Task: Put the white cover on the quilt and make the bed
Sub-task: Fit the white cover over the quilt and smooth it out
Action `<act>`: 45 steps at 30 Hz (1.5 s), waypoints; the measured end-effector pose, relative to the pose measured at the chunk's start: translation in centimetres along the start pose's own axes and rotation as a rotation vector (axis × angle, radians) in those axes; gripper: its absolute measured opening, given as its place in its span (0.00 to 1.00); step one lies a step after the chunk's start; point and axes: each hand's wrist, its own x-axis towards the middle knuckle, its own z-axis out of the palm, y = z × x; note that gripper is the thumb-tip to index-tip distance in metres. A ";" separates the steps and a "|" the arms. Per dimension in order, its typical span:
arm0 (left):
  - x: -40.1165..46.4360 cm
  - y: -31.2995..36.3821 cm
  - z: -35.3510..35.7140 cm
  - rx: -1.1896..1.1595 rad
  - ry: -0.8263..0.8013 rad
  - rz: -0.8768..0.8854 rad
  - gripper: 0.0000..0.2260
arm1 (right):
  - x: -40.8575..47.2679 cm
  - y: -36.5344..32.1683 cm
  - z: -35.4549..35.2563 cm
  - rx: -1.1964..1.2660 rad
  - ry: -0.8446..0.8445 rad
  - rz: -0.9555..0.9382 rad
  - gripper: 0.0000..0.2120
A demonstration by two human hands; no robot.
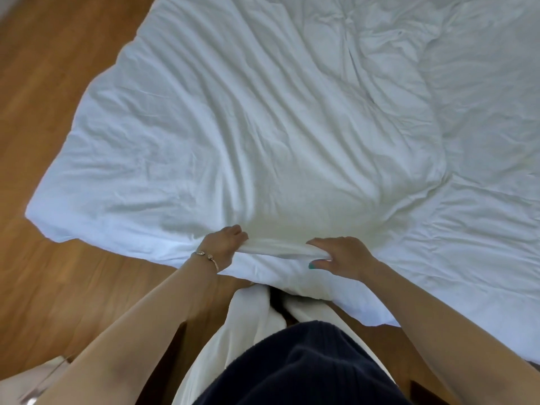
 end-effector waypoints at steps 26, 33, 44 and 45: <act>5.2 11.4 1.9 -0.192 -0.387 0.012 0.20 | -5.7 10.7 3.3 0.088 -0.086 0.438 0.24; 13.4 28.3 2.7 -0.346 -0.219 0.277 0.20 | -7.3 22.5 1.6 0.138 0.004 0.433 0.21; 28.5 39.0 2.9 -0.150 0.077 -0.344 0.34 | -1.7 36.4 -3.6 0.125 0.171 -0.042 0.39; 28.9 37.8 2.8 -0.139 0.092 -0.368 0.31 | -0.7 36.8 -3.9 0.114 0.209 -0.044 0.37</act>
